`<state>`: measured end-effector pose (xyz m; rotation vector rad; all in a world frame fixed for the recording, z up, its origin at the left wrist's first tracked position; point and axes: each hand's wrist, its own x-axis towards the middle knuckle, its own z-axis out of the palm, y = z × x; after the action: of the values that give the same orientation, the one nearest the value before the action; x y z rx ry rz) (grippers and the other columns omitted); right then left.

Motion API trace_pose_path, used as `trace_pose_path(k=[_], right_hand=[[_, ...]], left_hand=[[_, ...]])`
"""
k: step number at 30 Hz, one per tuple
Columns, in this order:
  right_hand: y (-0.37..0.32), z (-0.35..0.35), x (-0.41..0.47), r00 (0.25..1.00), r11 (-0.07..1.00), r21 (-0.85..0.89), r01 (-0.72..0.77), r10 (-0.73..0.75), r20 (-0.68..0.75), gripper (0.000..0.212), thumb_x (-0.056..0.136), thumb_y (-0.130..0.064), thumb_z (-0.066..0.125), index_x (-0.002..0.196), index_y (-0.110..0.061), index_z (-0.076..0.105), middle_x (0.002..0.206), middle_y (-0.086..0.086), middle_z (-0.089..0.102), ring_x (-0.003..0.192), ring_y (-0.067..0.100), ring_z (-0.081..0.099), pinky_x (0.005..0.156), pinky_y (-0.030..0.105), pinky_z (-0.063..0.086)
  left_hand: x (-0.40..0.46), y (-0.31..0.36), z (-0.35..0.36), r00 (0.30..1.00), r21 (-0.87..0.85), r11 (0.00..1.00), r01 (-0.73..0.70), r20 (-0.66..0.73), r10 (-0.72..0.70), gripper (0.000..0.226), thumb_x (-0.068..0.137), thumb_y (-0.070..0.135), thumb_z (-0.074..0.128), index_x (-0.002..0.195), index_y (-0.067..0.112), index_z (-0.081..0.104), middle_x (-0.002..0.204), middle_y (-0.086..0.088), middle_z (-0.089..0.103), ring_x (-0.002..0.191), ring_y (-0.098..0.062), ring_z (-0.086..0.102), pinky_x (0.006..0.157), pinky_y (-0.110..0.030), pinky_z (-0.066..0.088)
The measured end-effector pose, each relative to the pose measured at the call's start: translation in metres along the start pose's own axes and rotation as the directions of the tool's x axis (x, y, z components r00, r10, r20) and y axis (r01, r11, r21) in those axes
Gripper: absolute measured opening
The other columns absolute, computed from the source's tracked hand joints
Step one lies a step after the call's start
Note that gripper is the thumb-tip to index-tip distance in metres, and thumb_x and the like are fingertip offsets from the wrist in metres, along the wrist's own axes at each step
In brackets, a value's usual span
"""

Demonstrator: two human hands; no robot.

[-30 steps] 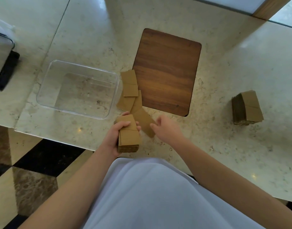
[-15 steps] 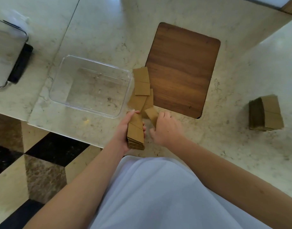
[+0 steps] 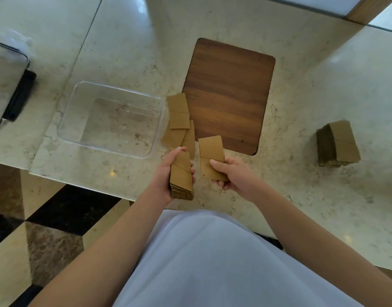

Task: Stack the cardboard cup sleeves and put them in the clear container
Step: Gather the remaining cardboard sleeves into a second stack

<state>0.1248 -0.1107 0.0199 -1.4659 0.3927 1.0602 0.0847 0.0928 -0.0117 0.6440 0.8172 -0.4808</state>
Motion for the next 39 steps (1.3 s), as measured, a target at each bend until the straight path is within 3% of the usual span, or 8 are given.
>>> trace_pose_path(k=[6,9,14,19,24,26,30,39], right_hand=[[-0.004,0.011,-0.003,0.998,0.995,0.083,-0.062,0.063,-0.009,0.032,0.109,-0.035,0.047,0.119,-0.008,0.062,0.084,0.012,0.069,0.054,0.014,0.057,0.048,0.024,0.044],[-0.007,0.026,-0.007,0.998,0.951,-0.304,-0.065,0.07,0.006,0.04,0.109,-0.047,0.04,0.1,-0.014,0.06,0.071,0.003,0.059,0.051,0.011,0.053,0.052,0.024,0.045],[-0.016,0.038,0.007,0.998,0.569,-0.82,0.063,-0.056,0.038,0.058,0.106,-0.06,0.032,0.077,-0.019,0.061,0.071,0.0,0.062,0.066,0.015,0.059,0.059,0.03,0.041],[-0.03,0.021,0.027,0.975,0.782,-0.622,-0.025,-0.118,-0.188,0.066,0.103,-0.062,0.035,0.086,-0.008,0.069,0.075,0.004,0.071,0.066,0.019,0.064,0.065,0.036,0.052],[-0.053,0.033,0.064,0.96,0.697,-0.716,-0.045,-0.168,-0.223,0.033,0.101,-0.05,0.053,0.096,-0.017,0.058,0.091,0.002,0.068,0.074,0.018,0.061,0.061,0.033,0.047],[-0.064,0.047,0.075,0.943,0.57,-0.821,0.033,-0.289,-0.163,0.023,0.098,-0.039,0.063,0.104,-0.018,0.057,0.102,0.0,0.063,0.09,0.02,0.059,0.071,0.035,0.049],[-0.081,0.063,0.097,0.848,0.277,-0.949,0.151,-0.53,-0.02,0.045,0.094,-0.031,0.071,0.132,-0.014,0.054,0.131,0.009,0.052,0.12,0.028,0.047,0.093,0.039,0.049],[-0.104,0.059,0.136,0.896,-0.126,-0.99,0.069,-0.429,0.117,0.07,0.098,-0.051,0.061,0.15,-0.008,0.041,0.159,0.015,0.039,0.142,0.036,0.039,0.106,0.049,0.042]], left_hand=[[-0.006,-0.004,0.009,0.992,0.078,0.995,-0.065,0.114,0.056,0.043,0.089,0.053,0.071,0.119,0.023,0.07,0.101,-0.012,0.071,0.079,-0.025,0.071,0.065,-0.038,0.06],[-0.009,-0.007,0.009,0.981,0.167,0.979,-0.118,0.173,0.089,0.049,0.089,0.055,0.068,0.128,0.024,0.068,0.116,-0.013,0.075,0.099,-0.03,0.074,0.077,-0.045,0.061],[-0.002,-0.005,-0.007,0.995,0.208,0.977,-0.055,0.094,0.036,0.051,0.079,0.025,0.075,0.13,0.021,0.069,0.111,-0.015,0.073,0.088,-0.029,0.073,0.067,-0.044,0.06],[0.005,-0.003,-0.024,0.996,-0.111,0.994,0.013,0.09,-0.003,0.068,0.08,0.012,0.067,0.146,0.008,0.051,0.111,-0.021,0.07,0.091,-0.03,0.073,0.074,-0.042,0.061],[0.012,0.001,-0.038,0.993,-0.211,0.976,-0.049,0.099,0.072,0.042,0.082,0.02,0.076,0.123,0.025,0.067,0.094,-0.017,0.066,0.078,-0.027,0.066,0.069,-0.043,0.058],[0.013,0.001,-0.037,0.995,-0.223,0.975,-0.026,0.091,0.048,0.038,0.081,0.028,0.082,0.118,0.025,0.072,0.094,-0.015,0.067,0.079,-0.026,0.068,0.07,-0.042,0.059],[0.013,0.004,-0.031,0.994,-0.284,0.959,-0.011,0.104,0.042,0.041,0.075,0.039,0.088,0.111,0.023,0.075,0.094,-0.015,0.069,0.078,-0.026,0.068,0.07,-0.042,0.06],[0.015,0.009,-0.03,0.984,-0.303,0.953,0.011,0.174,0.044,0.045,0.082,0.044,0.084,0.119,0.021,0.071,0.099,-0.015,0.067,0.082,-0.026,0.065,0.072,-0.043,0.057]])
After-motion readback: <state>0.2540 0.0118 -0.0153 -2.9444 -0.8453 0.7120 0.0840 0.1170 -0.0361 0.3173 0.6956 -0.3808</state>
